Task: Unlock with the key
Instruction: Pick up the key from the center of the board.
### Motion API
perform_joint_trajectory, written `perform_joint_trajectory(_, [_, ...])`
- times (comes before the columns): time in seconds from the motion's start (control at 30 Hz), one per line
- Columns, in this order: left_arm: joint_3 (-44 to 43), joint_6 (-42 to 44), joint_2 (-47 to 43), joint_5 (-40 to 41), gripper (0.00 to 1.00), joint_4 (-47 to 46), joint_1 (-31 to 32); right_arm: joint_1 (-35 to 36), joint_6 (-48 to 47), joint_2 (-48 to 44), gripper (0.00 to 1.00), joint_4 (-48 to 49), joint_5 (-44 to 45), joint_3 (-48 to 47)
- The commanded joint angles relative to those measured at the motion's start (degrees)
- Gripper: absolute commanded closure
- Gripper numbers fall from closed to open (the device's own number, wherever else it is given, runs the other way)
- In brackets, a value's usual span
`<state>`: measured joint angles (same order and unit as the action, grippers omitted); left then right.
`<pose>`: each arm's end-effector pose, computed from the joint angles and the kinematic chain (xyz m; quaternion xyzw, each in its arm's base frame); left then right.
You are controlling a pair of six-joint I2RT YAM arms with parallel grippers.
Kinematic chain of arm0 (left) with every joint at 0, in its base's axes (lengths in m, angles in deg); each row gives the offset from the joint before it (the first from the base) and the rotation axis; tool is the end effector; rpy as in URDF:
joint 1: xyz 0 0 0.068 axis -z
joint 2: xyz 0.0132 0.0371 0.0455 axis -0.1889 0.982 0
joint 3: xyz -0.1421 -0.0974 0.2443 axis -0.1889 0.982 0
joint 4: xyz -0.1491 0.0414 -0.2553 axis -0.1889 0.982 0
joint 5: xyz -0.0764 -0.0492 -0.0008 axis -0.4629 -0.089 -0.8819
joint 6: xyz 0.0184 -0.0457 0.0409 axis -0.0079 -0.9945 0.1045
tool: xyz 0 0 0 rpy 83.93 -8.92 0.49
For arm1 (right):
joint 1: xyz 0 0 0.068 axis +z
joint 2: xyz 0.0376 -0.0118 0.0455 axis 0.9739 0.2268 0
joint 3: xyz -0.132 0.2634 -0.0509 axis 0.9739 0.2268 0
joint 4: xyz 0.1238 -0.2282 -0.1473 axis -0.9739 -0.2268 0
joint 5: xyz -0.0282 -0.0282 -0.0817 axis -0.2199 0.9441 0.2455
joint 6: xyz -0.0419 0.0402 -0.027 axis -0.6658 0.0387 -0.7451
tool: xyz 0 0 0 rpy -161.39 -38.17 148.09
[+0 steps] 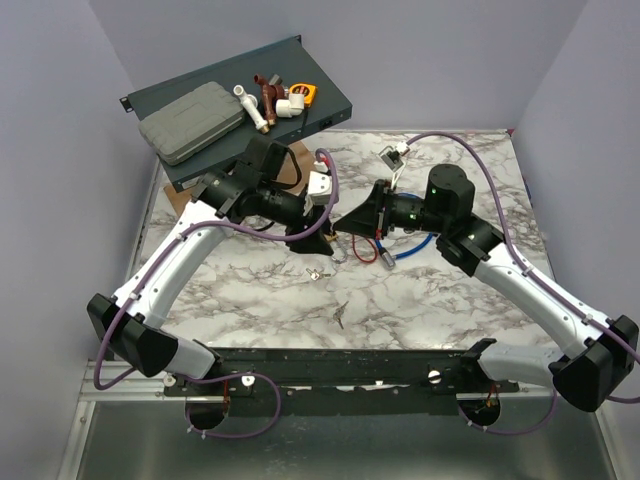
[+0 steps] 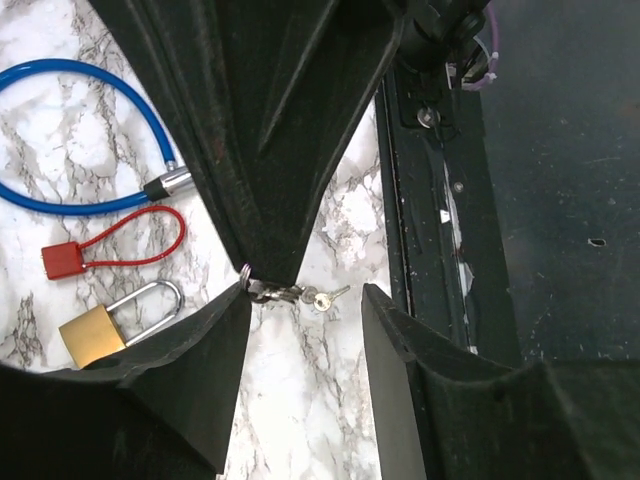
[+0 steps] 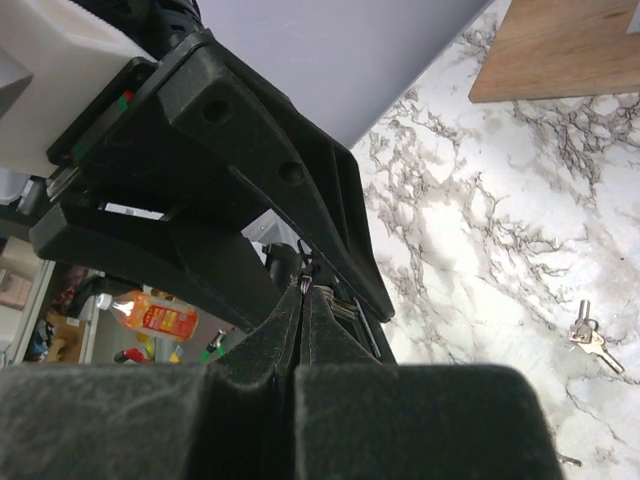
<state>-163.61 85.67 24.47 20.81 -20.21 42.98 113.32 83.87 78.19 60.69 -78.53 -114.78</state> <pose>0.2458 -0.2028 0.4274 0.5796 0.6102 -0.4419 0.3106 0.2327 0.2104 0.4008 -0.2130 0.7083 0.5748 0.3501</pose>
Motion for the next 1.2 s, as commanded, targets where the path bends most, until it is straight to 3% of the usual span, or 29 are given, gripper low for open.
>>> perform_joint_trajectory(0.0, [-0.78, -0.39, -1.25, -0.91, 0.51, 0.86, 1.87, 0.4, 1.2, -0.88, 0.99, 3.49, -1.36, 1.15])
perform_joint_trajectory(0.1, [-0.86, -0.08, -1.33, 0.16, 0.56, 1.22, 2.22, 0.4, 1.15, -1.08, 0.99, 3.5, -0.83, 1.13])
perform_joint_trajectory(0.23, [-0.91, -3.08, -1.74, 3.14, 0.76, -1.18, 2.24, 0.4, 0.86, -1.14, 1.0, 3.0, -0.23, 1.46])
perform_joint_trajectory(0.33, [-1.52, -5.2, -1.93, 4.29, 0.82, -1.72, 2.27, 0.4, 0.78, -1.14, 0.99, 2.93, 0.41, 2.1])
perform_joint_trajectory(0.8, [-3.01, -4.96, -5.54, 8.88, 0.98, 1.52, 1.69, 0.4, -2.66, -2.81, 0.99, -3.7, 3.61, 3.09])
perform_joint_trajectory(1.17, [-2.43, -1.56, -5.64, 10.88, 1.0, 4.78, 1.61, 0.4, -4.69, -2.38, 0.99, -6.61, 1.97, 1.33])
